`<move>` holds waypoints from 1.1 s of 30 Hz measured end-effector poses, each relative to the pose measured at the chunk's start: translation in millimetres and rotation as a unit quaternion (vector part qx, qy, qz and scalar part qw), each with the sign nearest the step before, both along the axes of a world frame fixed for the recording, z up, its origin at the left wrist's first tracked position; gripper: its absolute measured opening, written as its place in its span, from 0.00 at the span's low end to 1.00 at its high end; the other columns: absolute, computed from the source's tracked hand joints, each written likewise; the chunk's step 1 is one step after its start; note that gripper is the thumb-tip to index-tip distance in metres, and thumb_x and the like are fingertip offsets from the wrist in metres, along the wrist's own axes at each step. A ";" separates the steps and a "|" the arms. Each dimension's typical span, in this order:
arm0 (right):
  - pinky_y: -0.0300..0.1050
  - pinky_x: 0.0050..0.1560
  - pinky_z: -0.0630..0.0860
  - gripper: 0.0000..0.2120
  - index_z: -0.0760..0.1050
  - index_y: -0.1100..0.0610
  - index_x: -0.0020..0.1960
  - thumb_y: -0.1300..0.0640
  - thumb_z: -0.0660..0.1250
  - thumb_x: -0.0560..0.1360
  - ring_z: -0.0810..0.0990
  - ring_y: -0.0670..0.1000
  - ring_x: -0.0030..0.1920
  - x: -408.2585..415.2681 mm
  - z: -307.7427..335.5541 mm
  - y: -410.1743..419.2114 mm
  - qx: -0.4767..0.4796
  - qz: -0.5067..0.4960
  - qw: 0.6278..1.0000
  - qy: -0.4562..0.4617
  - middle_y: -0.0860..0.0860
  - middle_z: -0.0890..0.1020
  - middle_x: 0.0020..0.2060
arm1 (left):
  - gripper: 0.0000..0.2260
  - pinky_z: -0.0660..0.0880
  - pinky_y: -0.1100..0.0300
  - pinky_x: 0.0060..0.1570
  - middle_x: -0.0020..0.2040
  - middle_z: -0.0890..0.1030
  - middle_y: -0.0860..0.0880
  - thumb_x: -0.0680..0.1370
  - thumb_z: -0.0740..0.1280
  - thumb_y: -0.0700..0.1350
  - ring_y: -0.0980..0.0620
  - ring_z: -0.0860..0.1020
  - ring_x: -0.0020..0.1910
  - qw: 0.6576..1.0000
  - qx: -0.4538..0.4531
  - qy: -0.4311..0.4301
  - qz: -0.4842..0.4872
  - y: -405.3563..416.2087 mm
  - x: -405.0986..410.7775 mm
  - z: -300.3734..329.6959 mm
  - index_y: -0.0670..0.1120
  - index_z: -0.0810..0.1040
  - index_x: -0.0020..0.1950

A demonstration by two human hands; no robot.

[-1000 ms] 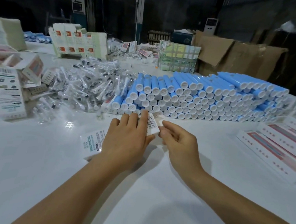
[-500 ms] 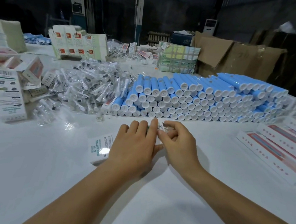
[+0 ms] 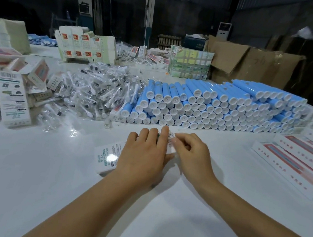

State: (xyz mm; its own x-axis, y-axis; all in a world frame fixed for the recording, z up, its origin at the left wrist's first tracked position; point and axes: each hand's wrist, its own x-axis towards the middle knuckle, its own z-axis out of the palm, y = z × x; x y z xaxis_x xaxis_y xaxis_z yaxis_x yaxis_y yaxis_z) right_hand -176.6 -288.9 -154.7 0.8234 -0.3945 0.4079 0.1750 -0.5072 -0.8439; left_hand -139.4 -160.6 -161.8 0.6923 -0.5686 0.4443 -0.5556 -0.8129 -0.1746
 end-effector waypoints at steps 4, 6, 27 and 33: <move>0.39 0.47 0.75 0.16 0.71 0.49 0.63 0.52 0.67 0.76 0.78 0.45 0.48 8.1 6.2 -14.3 0.286 -0.035 0.957 -0.022 0.48 0.78 0.51 | 0.34 0.65 0.51 0.54 0.65 0.69 0.45 0.77 0.39 0.62 0.43 0.68 0.60 0.999 -0.028 0.012 0.022 2.6 2.1 9.3 0.44 0.50 0.78; 0.46 0.44 0.77 0.23 0.73 0.58 0.65 0.50 0.67 0.73 0.80 0.53 0.50 11.2 6.3 -14.2 0.501 0.106 0.857 0.061 0.56 0.81 0.55 | 0.32 0.65 0.51 0.54 0.65 0.70 0.45 0.80 0.46 0.61 0.43 0.69 0.60 0.999 -0.041 0.014 0.013 1.0 0.9 9.0 0.43 0.52 0.78; 0.35 0.55 0.69 0.21 0.61 0.54 0.75 0.55 0.54 0.82 0.77 0.44 0.57 -7.3 -13.8 4.0 -0.043 0.063 0.996 0.039 0.50 0.79 0.60 | 0.28 0.70 0.52 0.38 0.47 0.77 0.45 0.73 0.56 0.52 0.45 0.74 0.41 0.998 -0.003 -0.067 -0.009 -5.0 -17.8 6.8 0.37 0.72 0.68; 0.42 0.39 0.79 0.17 0.85 0.56 0.43 0.54 0.59 0.78 0.83 0.50 0.43 -1.7 0.9 -6.2 0.375 0.220 0.900 0.009 0.55 0.84 0.40 | 0.29 0.71 0.50 0.41 0.52 0.78 0.43 0.76 0.55 0.56 0.43 0.76 0.44 0.998 -0.035 -0.049 -0.014 -1.1 -13.0 6.7 0.37 0.69 0.70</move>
